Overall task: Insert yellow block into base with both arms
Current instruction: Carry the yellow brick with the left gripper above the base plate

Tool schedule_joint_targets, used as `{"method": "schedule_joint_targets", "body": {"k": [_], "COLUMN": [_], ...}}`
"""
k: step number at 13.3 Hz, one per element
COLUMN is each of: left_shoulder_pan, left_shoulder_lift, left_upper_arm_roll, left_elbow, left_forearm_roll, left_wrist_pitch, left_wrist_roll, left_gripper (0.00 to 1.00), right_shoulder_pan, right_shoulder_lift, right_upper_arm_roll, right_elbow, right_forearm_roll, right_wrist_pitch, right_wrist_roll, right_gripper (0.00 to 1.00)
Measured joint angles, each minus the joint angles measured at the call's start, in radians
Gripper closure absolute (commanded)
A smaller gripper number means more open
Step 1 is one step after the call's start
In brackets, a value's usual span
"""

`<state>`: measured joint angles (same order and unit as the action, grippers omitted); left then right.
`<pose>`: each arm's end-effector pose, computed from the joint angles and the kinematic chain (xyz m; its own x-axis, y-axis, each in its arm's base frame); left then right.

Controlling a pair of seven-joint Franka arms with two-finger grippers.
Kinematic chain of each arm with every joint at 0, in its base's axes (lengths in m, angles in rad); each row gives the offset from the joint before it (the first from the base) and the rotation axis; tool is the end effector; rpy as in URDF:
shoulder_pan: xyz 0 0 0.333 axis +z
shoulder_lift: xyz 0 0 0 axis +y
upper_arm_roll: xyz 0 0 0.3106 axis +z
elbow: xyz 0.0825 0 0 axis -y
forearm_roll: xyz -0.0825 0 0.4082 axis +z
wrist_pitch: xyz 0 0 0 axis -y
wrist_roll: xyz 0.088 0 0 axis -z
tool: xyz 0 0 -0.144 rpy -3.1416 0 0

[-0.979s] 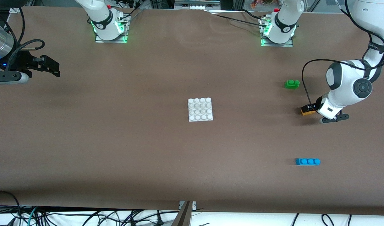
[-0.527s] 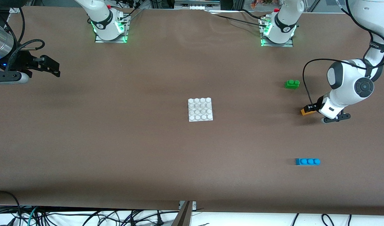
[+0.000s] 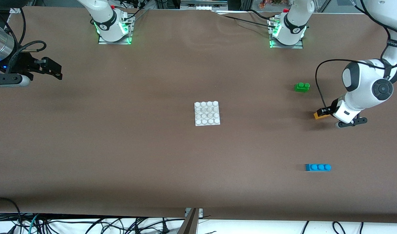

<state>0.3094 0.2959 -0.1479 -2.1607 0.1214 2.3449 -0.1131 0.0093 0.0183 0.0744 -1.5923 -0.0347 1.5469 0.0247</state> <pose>0.5560 0.0931 0.1910 0.9765 0.1893 -0.1034 0.1854 -0.9816 -0.0461 0.5764 0.0430 0.5590 0.9963 0.0581 -0.0628 0.0603 -0.9976 0.0349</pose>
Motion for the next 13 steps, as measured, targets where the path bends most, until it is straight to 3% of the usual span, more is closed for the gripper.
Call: {"method": "schedule_joint_targets", "body": {"k": [6,9,13], "left_shoulder_pan": [-0.034,-0.155,-0.387], "left_shoulder_lift": [-0.007,0.044,0.168], "left_upper_arm_roll": [-0.267,-0.291,-0.290], "left_elbow": [0.249,0.382,0.509], "left_forearm_roll": [-0.026,-0.102,-0.104], "left_wrist_pitch": [-0.265,-0.333,-0.341], "left_wrist_roll": [-0.106,-0.143,-0.372], "left_gripper": [0.69,0.68,0.68], "right_shoulder_pan": [0.000,0.000,0.000], "right_shoulder_lift": [0.000,0.000,0.001], "right_upper_arm_roll": [0.000,0.000,0.001], "right_elbow": [0.000,0.000,0.000], "right_forearm_roll": [0.000,0.000,0.000], "right_wrist_pitch": [0.001,0.001,0.001], "right_wrist_roll": [0.000,0.000,0.000], "right_gripper": [0.01,0.01,0.01]}}
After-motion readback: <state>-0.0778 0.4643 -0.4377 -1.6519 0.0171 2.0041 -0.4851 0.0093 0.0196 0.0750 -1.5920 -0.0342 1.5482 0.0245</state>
